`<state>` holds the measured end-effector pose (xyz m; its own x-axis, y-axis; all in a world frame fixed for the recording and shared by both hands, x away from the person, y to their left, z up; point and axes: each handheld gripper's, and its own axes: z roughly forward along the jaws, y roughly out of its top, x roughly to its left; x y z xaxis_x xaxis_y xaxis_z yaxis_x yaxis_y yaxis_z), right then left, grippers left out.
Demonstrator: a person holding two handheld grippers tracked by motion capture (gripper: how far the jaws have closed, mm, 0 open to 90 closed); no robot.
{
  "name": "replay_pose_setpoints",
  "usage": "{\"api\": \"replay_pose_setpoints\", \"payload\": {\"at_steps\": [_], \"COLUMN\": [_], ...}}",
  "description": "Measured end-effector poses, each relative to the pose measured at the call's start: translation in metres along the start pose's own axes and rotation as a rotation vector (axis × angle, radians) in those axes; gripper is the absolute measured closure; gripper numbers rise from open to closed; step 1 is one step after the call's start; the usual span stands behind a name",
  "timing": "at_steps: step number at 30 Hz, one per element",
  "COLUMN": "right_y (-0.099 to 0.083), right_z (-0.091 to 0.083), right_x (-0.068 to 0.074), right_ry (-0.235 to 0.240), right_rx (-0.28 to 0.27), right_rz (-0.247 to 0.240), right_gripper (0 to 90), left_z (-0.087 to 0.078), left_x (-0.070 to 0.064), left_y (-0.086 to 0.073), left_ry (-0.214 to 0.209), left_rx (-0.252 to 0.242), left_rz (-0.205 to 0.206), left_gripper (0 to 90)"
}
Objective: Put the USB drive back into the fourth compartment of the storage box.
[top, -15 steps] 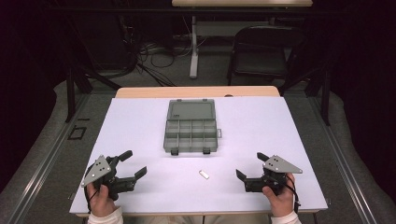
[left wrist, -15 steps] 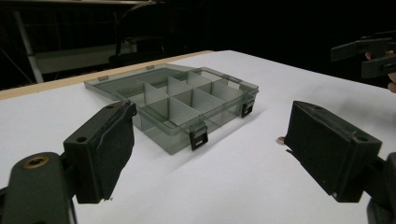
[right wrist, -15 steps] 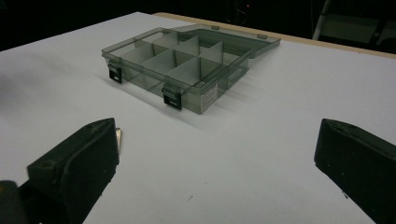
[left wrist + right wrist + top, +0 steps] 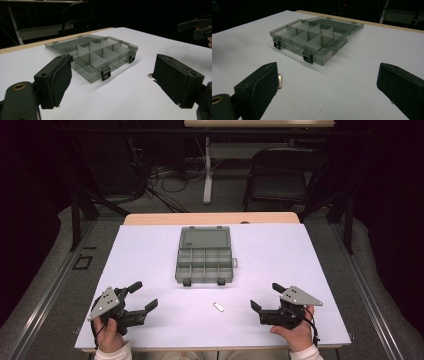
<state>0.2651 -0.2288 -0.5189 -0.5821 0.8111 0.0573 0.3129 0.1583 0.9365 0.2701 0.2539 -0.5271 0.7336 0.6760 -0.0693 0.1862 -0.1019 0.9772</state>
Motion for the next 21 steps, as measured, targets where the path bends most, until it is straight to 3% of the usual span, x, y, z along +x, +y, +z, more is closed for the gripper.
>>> {"api": "replay_pose_setpoints", "payload": {"at_steps": [9,14,16,21], "right_y": [0.001,0.002,0.004,0.007], "right_z": [0.005,0.009,0.012,0.018], "right_x": [0.006,0.011,0.014,0.020], "right_ry": [0.016,-0.004,0.001,0.016], "right_rx": [0.008,0.033,0.029,0.034], "right_rz": [-0.001,-0.037,-0.051,-0.070], "right_gripper": [17.7,24.7,32.6,40.8], "left_z": [0.001,0.002,0.003,0.003], "left_x": [-0.003,-0.004,-0.004,-0.005], "left_y": [0.000,0.000,0.000,0.001], "left_ry": [-0.012,-0.022,-0.019,-0.026], "left_rx": [0.001,0.006,0.008,0.007], "left_rz": [0.007,0.013,0.019,0.027], "left_gripper": [15.4,15.4,15.4,15.4]}}
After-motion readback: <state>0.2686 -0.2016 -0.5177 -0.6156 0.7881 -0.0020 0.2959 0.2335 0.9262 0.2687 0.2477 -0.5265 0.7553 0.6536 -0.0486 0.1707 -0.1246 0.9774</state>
